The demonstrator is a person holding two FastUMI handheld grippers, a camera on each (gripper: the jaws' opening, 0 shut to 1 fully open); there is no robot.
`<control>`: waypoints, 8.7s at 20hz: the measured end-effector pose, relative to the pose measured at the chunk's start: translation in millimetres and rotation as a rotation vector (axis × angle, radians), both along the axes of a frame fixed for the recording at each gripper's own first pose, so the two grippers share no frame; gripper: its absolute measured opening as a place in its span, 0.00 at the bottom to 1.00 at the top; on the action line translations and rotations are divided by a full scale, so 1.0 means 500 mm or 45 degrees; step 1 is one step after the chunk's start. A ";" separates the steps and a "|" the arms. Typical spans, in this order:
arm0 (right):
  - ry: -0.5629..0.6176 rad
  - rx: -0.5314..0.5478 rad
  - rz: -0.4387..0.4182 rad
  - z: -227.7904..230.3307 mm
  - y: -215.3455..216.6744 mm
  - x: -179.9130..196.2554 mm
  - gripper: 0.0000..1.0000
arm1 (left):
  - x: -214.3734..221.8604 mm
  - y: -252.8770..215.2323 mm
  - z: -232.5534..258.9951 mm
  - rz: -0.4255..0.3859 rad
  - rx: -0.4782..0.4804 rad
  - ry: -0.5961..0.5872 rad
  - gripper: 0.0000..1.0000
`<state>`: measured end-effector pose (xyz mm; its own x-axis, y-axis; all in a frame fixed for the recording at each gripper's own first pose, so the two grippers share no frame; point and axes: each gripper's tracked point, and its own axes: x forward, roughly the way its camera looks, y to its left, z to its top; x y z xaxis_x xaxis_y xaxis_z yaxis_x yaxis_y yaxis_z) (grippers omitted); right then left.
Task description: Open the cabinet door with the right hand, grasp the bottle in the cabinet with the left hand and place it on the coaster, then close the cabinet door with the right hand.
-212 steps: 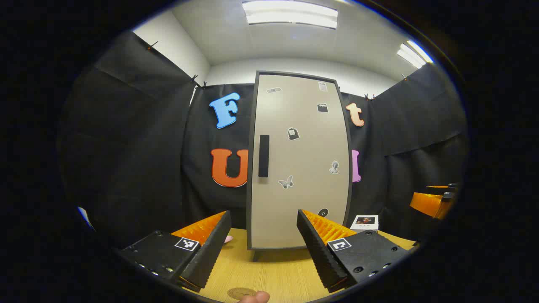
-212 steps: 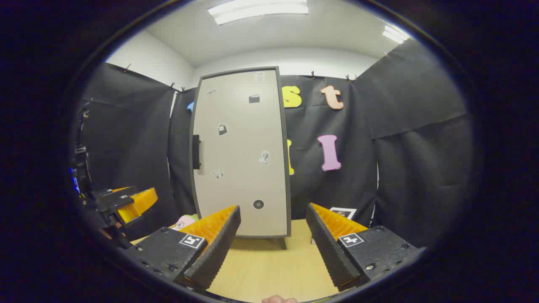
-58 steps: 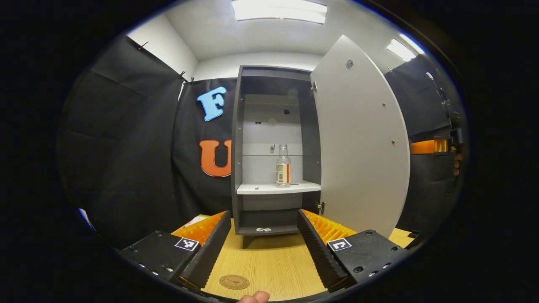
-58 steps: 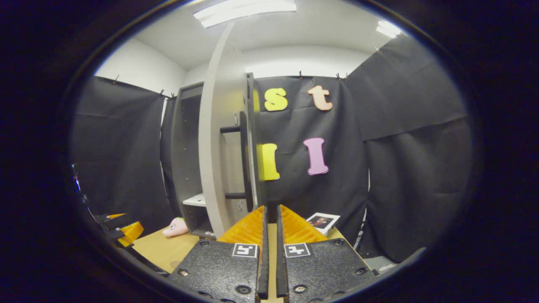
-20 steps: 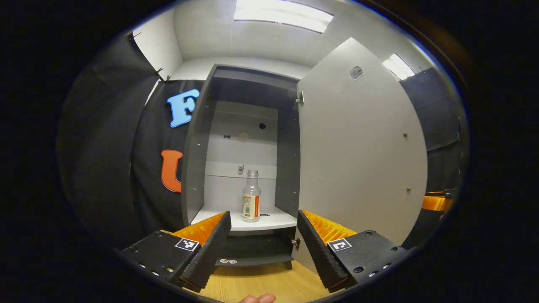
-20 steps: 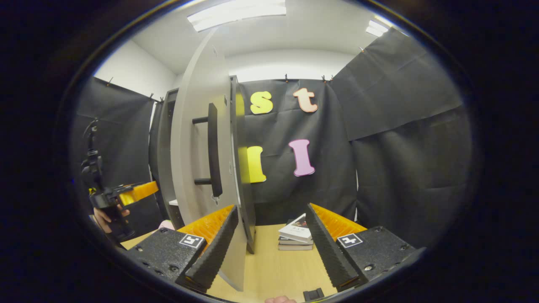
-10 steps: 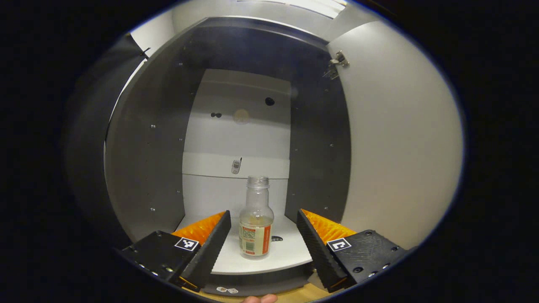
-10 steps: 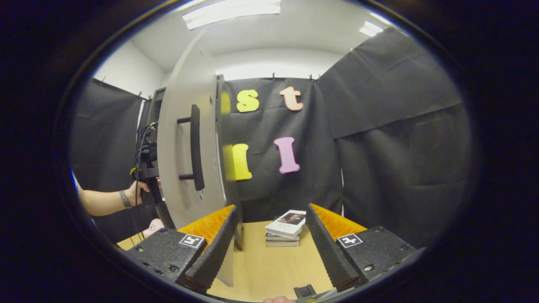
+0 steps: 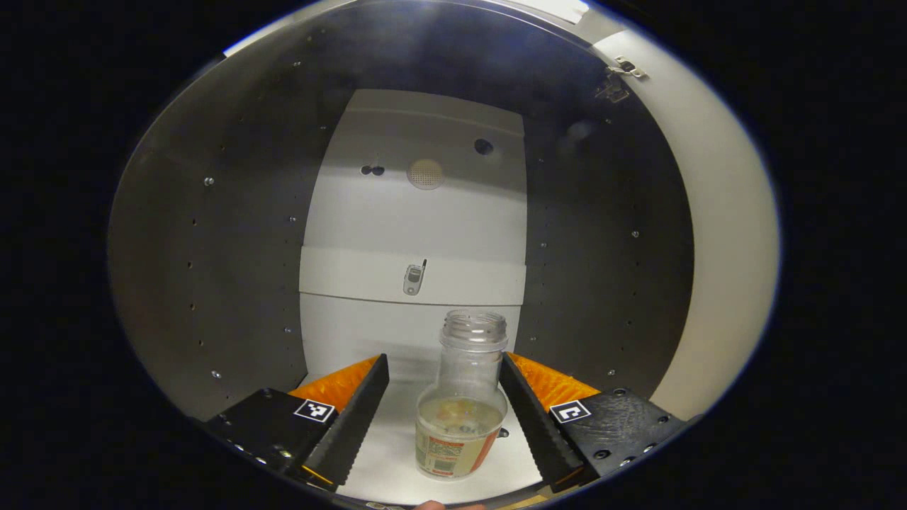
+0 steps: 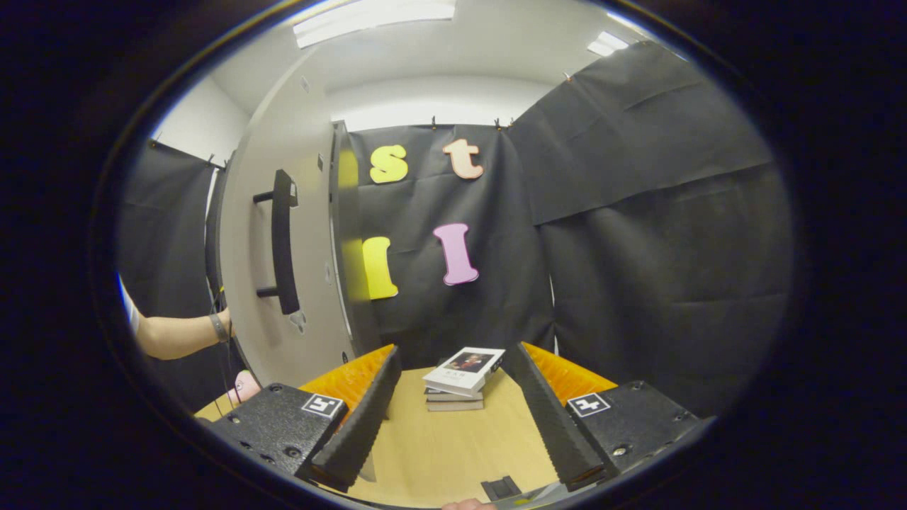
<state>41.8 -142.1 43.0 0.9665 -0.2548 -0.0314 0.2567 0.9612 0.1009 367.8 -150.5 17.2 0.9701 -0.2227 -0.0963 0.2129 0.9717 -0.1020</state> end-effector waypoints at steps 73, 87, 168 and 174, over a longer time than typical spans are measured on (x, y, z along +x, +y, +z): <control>-0.027 -0.123 0.080 0.103 0.097 -0.007 1.00 | -0.796 0.381 -0.344 0.505 0.136 0.018 0.95; -0.113 -0.159 0.119 0.168 0.079 0.089 1.00 | -0.818 0.311 -0.193 0.378 0.205 0.027 0.95; 0.083 -0.124 0.083 -0.152 0.205 0.002 0.97 | -0.805 0.279 -0.095 0.267 0.151 -0.073 0.94; 0.078 -0.099 0.119 -0.156 0.215 0.004 0.96 | -0.801 0.249 -0.080 0.248 0.148 -0.118 0.94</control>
<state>43.7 -34.5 -34.8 0.9829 -0.1680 -0.0749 0.1693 0.9855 0.0121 -32.8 -26.1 -22.6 0.9996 -0.0229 -0.0189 0.0234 0.9994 0.0243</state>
